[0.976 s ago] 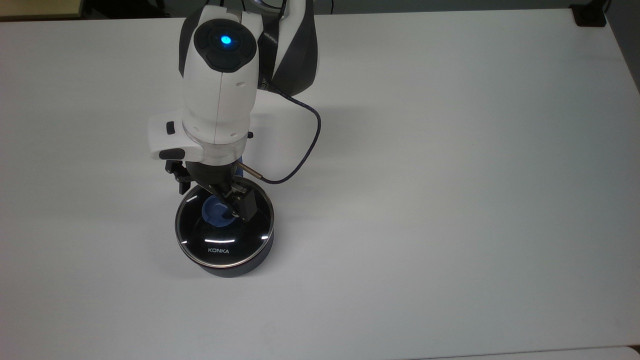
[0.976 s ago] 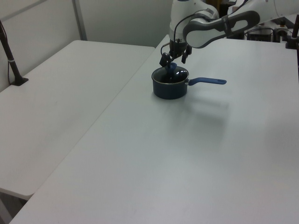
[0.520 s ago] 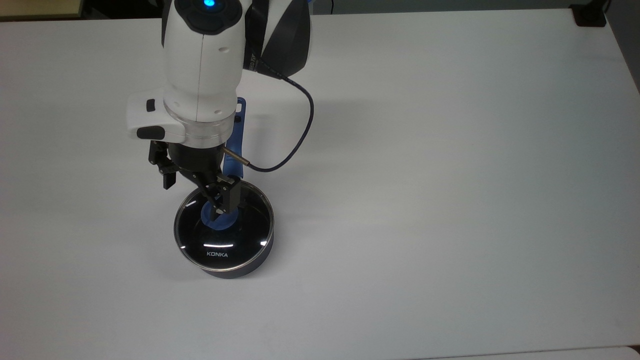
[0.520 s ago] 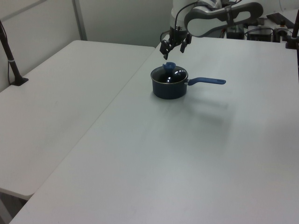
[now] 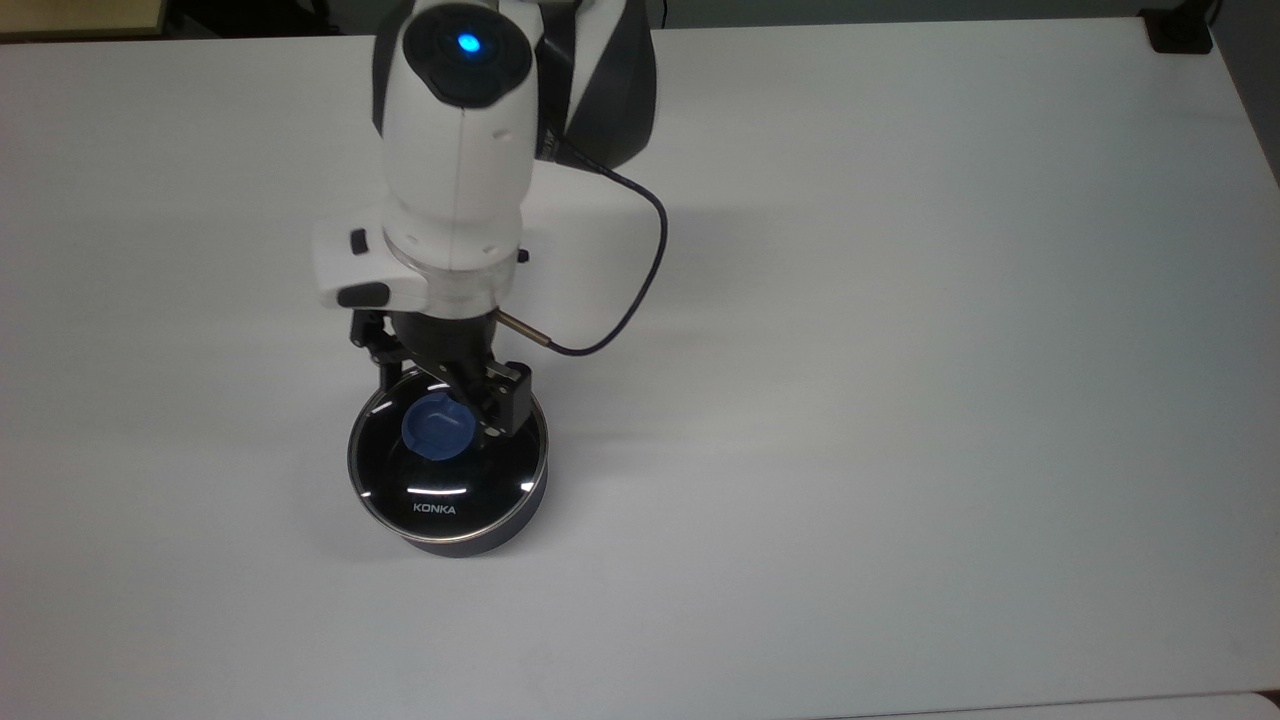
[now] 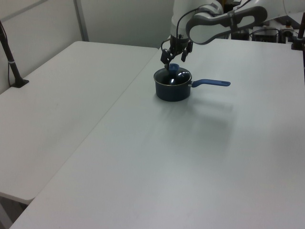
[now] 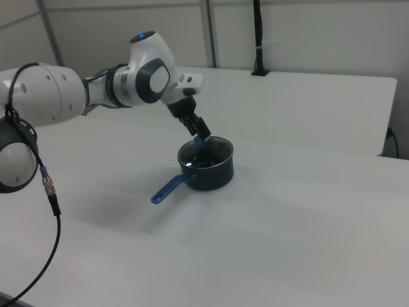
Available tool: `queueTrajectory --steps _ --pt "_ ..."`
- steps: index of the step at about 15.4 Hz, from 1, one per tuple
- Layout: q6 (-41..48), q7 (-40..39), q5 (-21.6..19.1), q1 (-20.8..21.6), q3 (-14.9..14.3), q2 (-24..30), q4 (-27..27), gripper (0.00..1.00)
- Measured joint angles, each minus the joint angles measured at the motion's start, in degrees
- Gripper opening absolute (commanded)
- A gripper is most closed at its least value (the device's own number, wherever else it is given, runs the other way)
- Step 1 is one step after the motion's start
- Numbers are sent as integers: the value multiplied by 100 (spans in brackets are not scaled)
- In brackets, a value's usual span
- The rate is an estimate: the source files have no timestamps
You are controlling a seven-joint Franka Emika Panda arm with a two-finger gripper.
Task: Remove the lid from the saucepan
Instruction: 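Close the gripper on the blue lid knob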
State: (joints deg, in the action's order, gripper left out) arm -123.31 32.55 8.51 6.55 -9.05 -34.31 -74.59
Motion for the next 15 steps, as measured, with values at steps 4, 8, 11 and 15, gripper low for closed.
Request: queueTrajectory --steps 4,8,11,15 --pt "0 0 0 14 19 -125 -5 99" --pt "0 0 0 5 19 -131 10 73" --pt "0 0 0 3 19 -131 10 74" --pt "0 2 0 -3 19 -131 15 81"
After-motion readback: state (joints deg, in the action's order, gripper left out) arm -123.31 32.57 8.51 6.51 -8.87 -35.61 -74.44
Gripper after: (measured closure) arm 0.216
